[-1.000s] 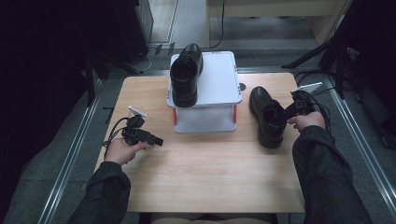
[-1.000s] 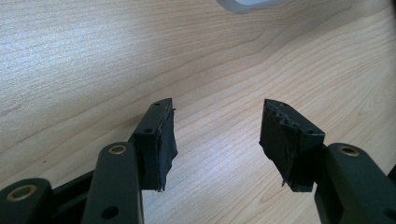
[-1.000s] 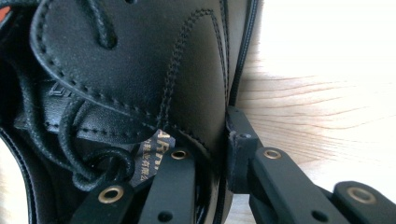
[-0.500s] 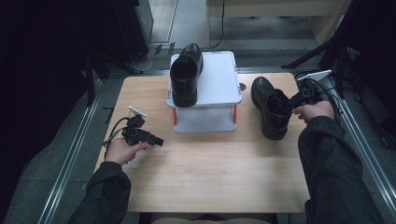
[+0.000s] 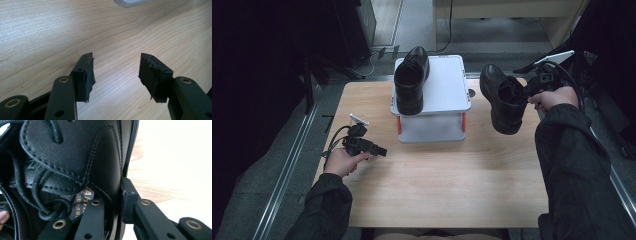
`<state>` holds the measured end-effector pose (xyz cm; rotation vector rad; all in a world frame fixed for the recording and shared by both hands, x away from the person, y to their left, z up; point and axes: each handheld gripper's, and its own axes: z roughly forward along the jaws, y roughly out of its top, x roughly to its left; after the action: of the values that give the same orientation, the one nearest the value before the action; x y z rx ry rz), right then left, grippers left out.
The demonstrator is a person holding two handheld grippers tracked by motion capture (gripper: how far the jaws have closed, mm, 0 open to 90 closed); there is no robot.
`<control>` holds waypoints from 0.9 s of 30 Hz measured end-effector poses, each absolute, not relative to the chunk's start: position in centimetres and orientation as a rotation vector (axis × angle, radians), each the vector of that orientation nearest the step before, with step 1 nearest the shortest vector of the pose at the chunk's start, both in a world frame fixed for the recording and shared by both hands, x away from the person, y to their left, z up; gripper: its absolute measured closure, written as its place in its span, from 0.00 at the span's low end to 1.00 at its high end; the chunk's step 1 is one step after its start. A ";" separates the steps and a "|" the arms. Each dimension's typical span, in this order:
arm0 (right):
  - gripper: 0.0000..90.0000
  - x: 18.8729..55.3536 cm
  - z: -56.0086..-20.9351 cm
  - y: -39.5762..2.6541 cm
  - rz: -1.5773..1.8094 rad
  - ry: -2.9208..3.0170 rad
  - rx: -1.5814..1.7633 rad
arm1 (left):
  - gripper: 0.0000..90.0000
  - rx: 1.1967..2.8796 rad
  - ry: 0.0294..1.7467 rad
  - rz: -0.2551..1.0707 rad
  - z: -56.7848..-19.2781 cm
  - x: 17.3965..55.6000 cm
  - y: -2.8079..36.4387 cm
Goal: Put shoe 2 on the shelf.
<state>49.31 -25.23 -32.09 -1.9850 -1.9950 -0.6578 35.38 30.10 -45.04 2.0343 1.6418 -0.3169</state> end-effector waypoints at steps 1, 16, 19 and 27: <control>0.93 49.4 -31.7 -25.0 -0.662 -2.001 -1.974 | 0.50 2.030 1.644 -0.318 -45.0 35.3 30.1; 0.93 50.3 -27.2 -21.7 -0.638 -2.078 -1.951 | 0.50 2.019 1.623 -0.327 -44.9 35.1 29.9; 0.93 50.6 -26.5 -20.9 -0.635 -2.084 -1.951 | 0.50 2.023 1.620 -0.330 -44.9 35.1 29.8; 0.93 51.5 -25.4 -18.2 -0.636 -2.115 -1.950 | 0.50 2.022 1.614 -0.319 -44.8 35.1 30.0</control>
<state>51.46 -18.19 -25.42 -1.9496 -2.1145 -0.6359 35.09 29.97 -44.85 2.0217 1.6143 -0.3185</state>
